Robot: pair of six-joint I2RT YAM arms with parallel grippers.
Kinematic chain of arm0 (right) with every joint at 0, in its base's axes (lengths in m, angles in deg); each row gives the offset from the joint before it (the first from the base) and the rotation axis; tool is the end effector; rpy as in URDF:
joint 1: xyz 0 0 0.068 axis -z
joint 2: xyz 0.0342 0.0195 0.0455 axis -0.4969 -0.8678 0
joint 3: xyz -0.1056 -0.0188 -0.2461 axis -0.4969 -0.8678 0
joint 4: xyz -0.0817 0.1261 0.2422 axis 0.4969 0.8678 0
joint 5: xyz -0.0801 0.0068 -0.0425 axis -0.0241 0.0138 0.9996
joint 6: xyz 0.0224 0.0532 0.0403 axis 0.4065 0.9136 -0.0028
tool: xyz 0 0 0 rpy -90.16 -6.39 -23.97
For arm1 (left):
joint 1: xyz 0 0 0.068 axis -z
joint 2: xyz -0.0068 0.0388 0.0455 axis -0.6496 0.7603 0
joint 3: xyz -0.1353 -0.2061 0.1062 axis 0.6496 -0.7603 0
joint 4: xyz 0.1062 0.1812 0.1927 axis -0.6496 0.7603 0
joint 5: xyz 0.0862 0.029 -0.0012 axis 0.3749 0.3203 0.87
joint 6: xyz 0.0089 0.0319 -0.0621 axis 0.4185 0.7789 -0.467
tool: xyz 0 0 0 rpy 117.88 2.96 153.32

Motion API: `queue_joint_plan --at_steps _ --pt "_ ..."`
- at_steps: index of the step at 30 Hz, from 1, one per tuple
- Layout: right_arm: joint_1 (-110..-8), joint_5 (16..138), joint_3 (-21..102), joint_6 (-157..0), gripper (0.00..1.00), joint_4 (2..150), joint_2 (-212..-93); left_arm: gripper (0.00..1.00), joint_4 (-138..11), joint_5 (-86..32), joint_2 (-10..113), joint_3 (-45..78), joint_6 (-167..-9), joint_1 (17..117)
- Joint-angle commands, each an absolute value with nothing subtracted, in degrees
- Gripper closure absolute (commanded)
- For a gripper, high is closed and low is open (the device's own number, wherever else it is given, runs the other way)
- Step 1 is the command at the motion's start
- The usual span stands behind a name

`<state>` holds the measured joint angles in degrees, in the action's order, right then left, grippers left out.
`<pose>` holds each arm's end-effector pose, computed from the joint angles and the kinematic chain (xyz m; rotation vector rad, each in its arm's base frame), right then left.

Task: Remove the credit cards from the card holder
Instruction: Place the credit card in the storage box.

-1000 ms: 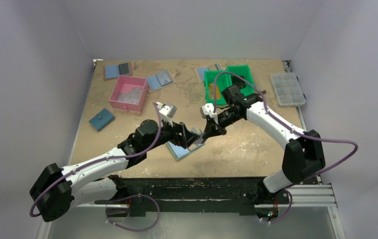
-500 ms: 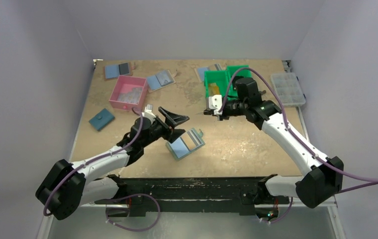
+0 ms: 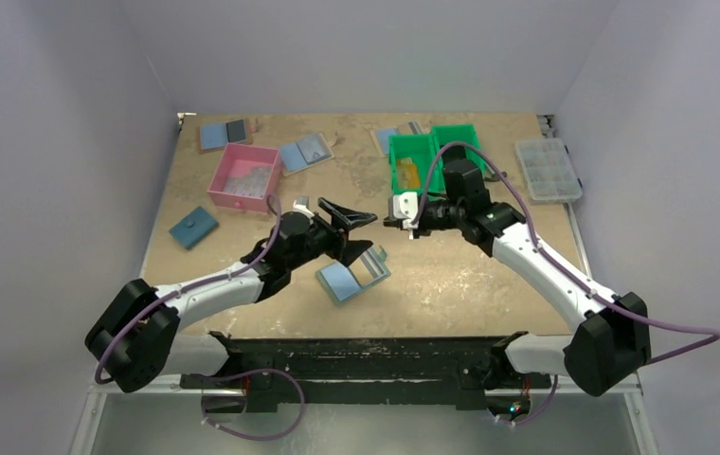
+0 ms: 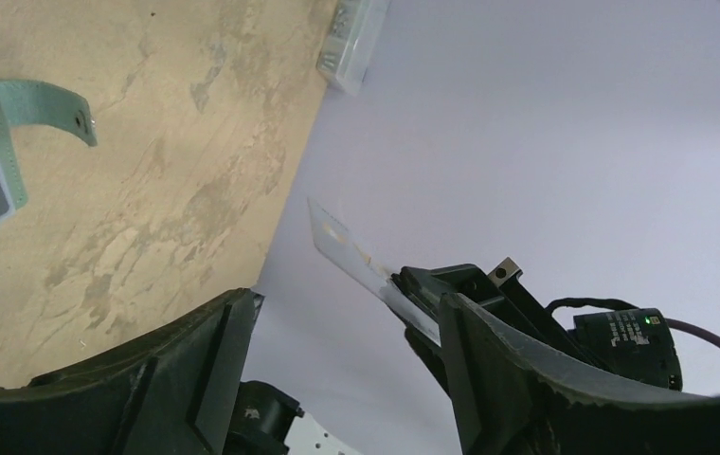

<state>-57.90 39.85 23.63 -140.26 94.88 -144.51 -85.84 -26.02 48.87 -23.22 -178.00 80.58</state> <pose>0.2597 0.1843 0.2872 -1.6336 1.1970 0.5398 0.2362 -0.2083 0.1965 -1.0755 2.0220 -1.6828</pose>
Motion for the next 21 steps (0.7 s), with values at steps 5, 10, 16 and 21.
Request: queue_joint_plan --at_steps 5,10,16,21 --pt "-60.5 40.2 20.7 -140.6 1.00 90.1 -143.5 0.38 -88.9 -25.8 50.7 -19.0 -180.8 81.7" --pt "-61.6 40.9 19.1 -141.6 0.97 89.4 -143.3 0.57 -91.6 -26.5 51.5 -19.6 -181.1 81.8" --pt "-61.7 39.9 18.7 -143.1 0.87 90.7 -142.9 0.96 -95.9 -26.5 51.6 -21.9 -181.6 81.9" --pt "-61.6 38.9 19.3 -145.5 0.53 95.1 -142.3 1.00 -98.9 -26.1 51.1 -23.8 -180.5 81.7"
